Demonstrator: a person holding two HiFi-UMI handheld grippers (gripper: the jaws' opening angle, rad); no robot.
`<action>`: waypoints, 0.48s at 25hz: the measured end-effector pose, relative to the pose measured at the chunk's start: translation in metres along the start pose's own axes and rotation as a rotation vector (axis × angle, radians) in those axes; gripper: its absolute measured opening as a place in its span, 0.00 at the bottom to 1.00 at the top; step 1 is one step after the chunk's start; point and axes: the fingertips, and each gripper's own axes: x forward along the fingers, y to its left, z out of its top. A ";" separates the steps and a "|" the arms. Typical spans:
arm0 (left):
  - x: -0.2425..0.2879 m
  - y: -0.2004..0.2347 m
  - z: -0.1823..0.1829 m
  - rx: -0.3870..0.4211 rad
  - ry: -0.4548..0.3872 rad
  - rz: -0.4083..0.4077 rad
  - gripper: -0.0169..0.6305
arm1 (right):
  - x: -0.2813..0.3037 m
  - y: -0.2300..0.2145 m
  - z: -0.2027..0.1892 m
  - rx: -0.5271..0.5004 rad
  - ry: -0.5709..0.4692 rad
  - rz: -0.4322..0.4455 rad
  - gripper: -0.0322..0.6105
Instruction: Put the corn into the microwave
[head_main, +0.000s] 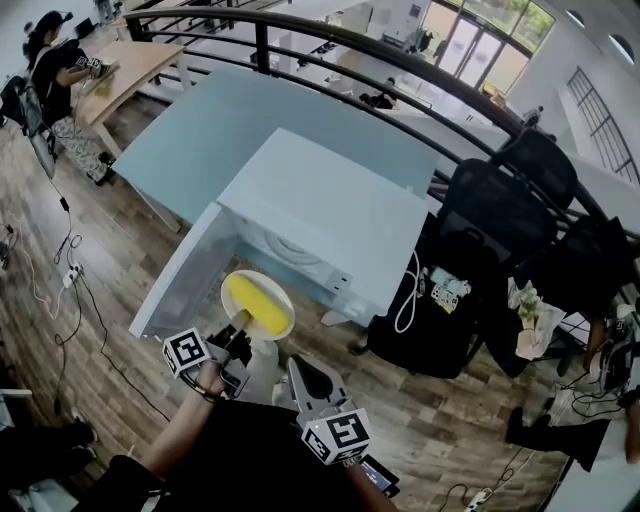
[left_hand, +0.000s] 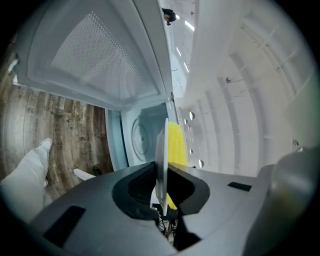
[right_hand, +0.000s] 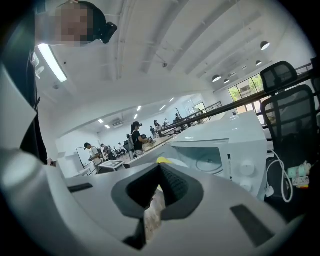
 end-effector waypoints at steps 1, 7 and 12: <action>0.005 0.002 0.002 -0.006 0.001 -0.002 0.08 | 0.002 -0.001 0.001 -0.002 0.003 -0.002 0.06; 0.035 0.014 0.012 -0.019 0.035 0.013 0.08 | 0.013 -0.013 0.005 -0.008 0.023 -0.052 0.06; 0.067 0.026 0.014 -0.011 0.069 0.023 0.08 | 0.021 -0.030 0.007 -0.008 0.046 -0.095 0.06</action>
